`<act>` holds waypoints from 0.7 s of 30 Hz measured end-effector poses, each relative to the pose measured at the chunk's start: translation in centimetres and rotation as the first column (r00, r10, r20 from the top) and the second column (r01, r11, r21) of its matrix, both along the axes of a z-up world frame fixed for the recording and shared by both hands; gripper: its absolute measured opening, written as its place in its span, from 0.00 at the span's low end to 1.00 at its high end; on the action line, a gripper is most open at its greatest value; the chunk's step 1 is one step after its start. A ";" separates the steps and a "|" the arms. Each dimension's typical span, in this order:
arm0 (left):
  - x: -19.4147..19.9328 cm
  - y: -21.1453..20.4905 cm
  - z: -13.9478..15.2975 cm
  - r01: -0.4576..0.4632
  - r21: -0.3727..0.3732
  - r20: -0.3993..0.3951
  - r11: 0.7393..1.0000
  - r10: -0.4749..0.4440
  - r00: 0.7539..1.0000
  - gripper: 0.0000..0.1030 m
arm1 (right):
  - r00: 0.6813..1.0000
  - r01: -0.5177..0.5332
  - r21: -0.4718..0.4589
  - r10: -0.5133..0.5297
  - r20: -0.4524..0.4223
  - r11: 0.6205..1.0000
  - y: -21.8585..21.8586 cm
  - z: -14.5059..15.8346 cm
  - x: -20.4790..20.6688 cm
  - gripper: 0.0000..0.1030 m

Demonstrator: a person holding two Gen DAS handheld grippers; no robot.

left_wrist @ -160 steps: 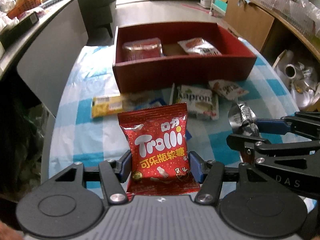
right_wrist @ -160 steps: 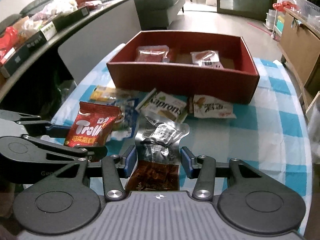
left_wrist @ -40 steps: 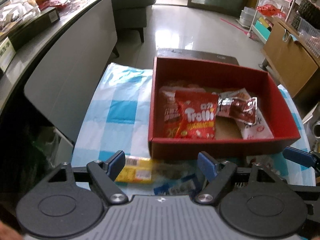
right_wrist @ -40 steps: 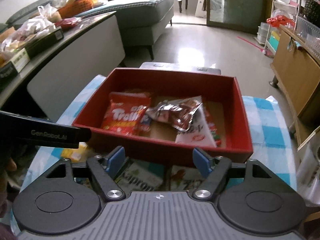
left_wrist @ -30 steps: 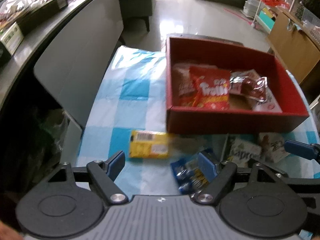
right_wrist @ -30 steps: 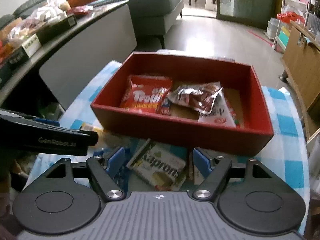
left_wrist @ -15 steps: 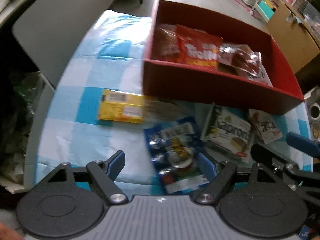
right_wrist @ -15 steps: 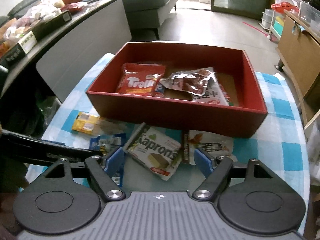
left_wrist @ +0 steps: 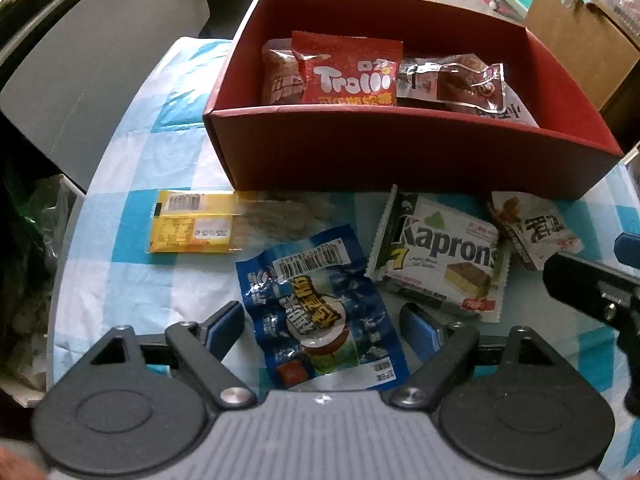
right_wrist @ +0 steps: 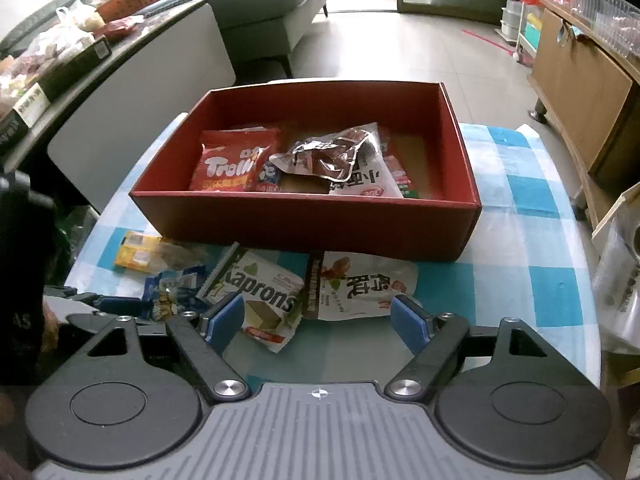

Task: Organize snacks
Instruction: 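Grasp the blue sausage pack with the left gripper while the right grasps the Kaprons wafer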

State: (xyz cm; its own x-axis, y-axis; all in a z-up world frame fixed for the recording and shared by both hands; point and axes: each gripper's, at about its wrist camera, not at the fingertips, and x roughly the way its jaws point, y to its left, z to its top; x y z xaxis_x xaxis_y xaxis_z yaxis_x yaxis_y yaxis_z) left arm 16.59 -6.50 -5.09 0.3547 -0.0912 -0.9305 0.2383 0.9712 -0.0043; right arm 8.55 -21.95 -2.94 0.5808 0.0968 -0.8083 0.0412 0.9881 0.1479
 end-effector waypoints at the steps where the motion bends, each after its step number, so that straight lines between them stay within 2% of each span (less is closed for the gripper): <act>1: -0.2 0.1 0.1 0.005 0.005 0.008 1.000 -0.005 1.000 0.72 | 1.000 0.000 0.003 0.000 0.004 1.000 0.0 0.1 0.0 0.83; 4: -1.3 0.6 0.2 0.029 0.014 0.017 0.999 -0.029 0.999 0.66 | 1.000 -0.005 0.003 0.005 0.004 1.000 0.1 0.2 0.0 0.83; 13: -4.2 3.6 0.2 0.044 0.005 -0.027 0.999 -0.044 0.999 0.64 | 0.998 -0.048 -0.006 0.048 -0.031 0.999 1.5 -0.7 0.5 0.83; 17: -5.4 5.7 0.2 0.023 -0.018 -0.048 1.000 -0.024 0.999 0.64 | 0.997 -0.052 0.003 0.052 -0.055 0.999 2.1 -1.3 1.3 0.83; 21: -4.7 6.7 0.3 0.010 -0.035 -0.057 0.999 -0.012 0.998 0.64 | 0.995 -0.039 0.014 0.040 -0.094 0.999 2.7 -2.6 2.4 0.84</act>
State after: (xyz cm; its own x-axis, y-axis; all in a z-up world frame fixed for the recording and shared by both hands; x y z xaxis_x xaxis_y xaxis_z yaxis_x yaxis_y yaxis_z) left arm 11.89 0.15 -4.83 0.3000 -0.1276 -0.9454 0.2478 0.9674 -0.0519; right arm 10.99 -19.22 -5.53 0.4979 0.1278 -0.8578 0.0167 0.9875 0.1568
